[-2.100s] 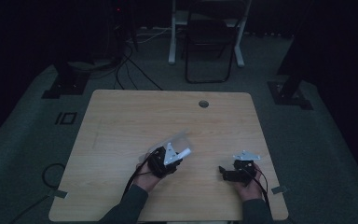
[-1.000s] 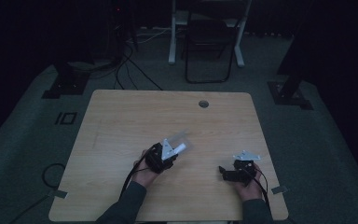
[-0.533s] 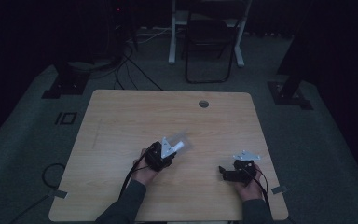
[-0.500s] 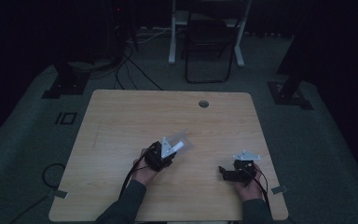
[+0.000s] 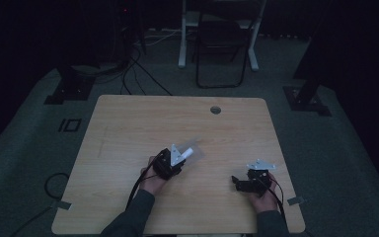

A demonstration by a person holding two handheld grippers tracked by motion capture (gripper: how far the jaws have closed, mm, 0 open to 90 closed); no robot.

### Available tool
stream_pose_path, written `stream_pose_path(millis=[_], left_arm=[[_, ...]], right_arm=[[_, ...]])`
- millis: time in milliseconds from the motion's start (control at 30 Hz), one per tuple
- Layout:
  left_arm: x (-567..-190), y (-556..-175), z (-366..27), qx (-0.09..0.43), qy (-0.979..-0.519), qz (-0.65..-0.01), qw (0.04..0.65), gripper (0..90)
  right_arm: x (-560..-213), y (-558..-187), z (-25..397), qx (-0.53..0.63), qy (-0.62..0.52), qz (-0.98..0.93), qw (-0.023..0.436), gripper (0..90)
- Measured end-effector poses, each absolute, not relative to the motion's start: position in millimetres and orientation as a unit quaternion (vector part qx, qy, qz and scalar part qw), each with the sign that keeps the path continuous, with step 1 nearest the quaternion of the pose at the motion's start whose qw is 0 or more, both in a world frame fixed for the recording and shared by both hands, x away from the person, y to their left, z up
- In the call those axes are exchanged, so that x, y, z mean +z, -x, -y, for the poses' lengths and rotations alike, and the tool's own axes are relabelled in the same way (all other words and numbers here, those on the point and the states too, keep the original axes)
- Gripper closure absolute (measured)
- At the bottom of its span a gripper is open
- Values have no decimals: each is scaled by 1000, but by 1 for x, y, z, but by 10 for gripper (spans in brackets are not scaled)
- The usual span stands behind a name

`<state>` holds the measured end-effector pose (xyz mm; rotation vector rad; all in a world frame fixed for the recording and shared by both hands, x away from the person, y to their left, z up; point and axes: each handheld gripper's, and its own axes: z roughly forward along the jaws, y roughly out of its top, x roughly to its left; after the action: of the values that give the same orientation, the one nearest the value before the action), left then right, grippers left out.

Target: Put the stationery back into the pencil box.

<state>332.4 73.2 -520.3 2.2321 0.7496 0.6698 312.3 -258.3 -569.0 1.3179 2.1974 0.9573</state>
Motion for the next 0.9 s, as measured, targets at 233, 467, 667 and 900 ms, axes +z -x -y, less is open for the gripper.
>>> stream_pose_path(millis=[233,467,667,900], left_arm=[[-522,-333,-72,261,-857,-290,336,704],[-524,-334,-72,266,-857,-290,333,704],[-527,-336,-72,265,-857,-292,331,704],[-532,-338,-72,268,-858,-291,328,704]], right_arm=[[-569,-312,258,343,-472,-787,202,109],[-569,-312,258,343,-472,-787,202,109],[-569,-312,258,343,-472,-787,202,109],[-569,-312,258,343,-470,-788,202,109]])
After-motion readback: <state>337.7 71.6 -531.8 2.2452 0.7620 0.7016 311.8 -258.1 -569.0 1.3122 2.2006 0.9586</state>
